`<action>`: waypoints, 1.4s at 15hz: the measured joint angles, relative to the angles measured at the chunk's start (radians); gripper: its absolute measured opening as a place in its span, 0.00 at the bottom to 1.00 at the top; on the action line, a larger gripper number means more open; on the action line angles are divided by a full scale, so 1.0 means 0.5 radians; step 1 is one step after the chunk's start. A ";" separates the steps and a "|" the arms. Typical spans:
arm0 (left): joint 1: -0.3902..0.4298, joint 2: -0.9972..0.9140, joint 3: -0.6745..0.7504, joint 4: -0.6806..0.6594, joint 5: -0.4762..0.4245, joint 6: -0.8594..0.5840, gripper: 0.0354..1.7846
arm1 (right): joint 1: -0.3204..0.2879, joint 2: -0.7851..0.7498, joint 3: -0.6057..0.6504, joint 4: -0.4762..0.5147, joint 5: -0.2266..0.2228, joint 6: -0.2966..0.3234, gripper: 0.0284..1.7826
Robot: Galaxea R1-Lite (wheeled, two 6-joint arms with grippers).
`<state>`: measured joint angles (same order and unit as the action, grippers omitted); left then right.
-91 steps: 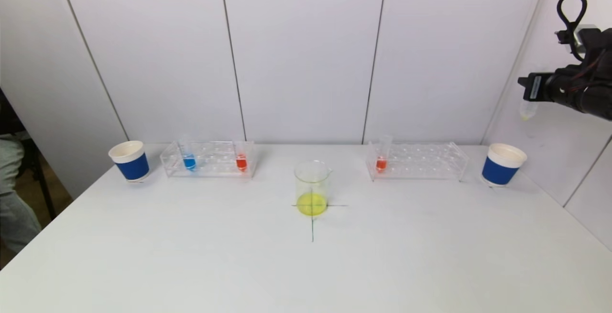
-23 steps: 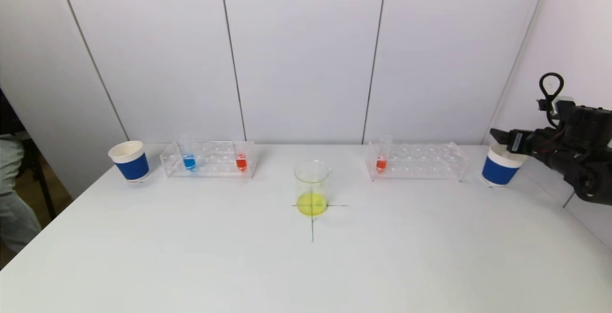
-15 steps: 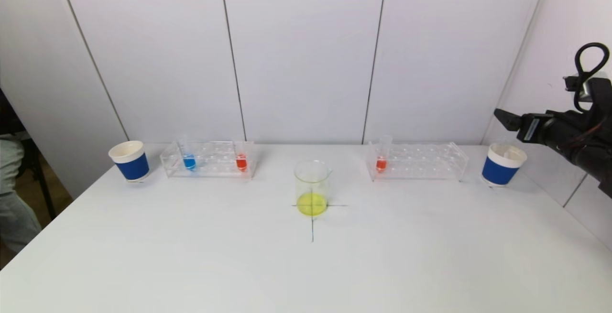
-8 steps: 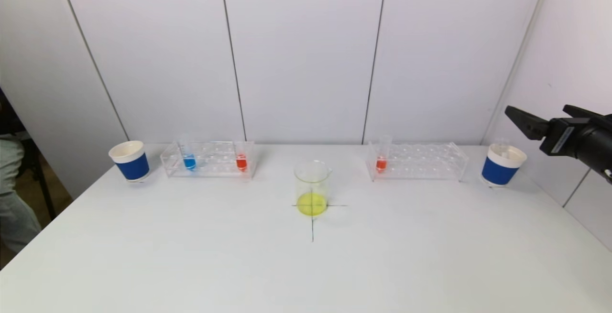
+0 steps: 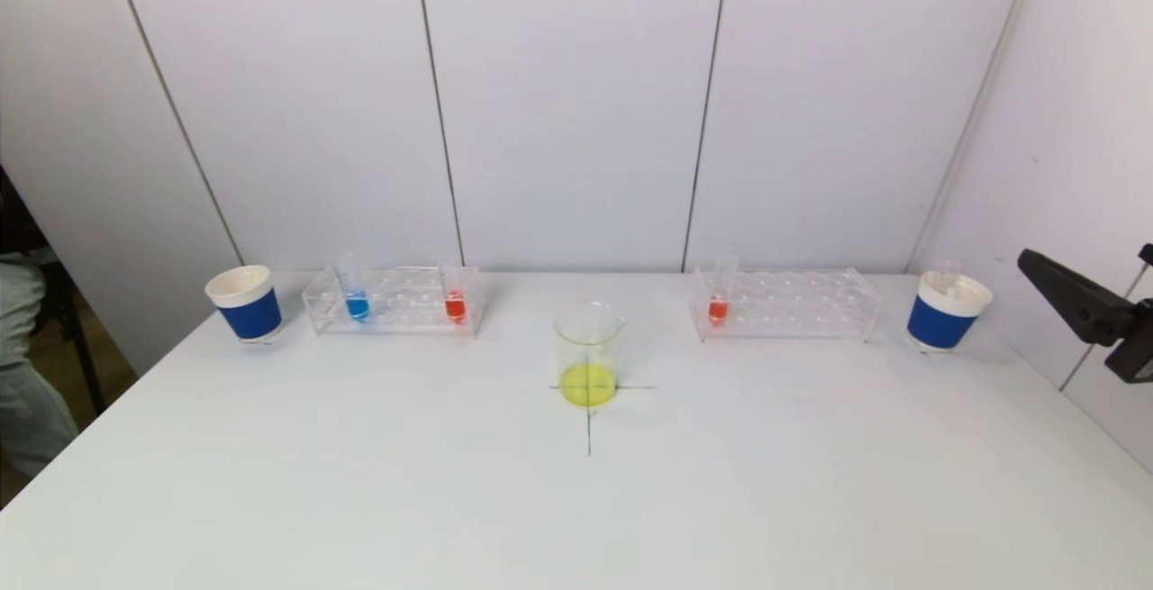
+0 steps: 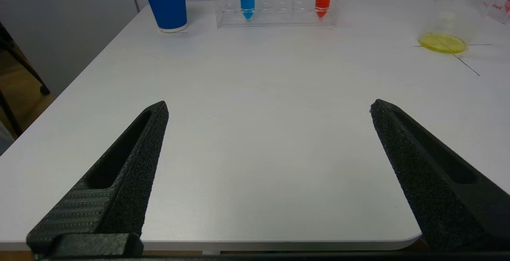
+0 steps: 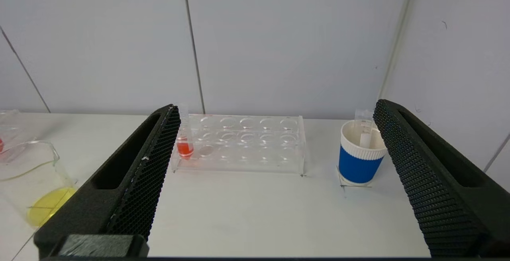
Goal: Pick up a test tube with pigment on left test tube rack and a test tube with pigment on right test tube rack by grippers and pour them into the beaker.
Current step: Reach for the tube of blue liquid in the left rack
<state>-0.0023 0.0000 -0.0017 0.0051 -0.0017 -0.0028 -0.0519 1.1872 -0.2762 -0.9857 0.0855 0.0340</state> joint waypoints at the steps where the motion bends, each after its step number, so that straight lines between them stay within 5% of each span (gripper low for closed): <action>1: 0.001 0.000 0.000 -0.001 0.000 -0.001 0.99 | 0.000 -0.053 0.052 0.004 0.000 0.001 0.99; 11: 0.001 0.000 0.000 -0.001 0.000 0.001 0.99 | 0.003 -0.554 0.478 0.165 0.063 0.005 0.99; 21: 0.001 0.000 0.000 0.000 0.001 0.001 0.99 | 0.003 -1.608 0.343 1.469 0.157 0.060 0.99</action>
<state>-0.0019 0.0000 -0.0017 0.0051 -0.0013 -0.0023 -0.0504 0.3834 -0.1047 -0.2511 0.1640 0.0638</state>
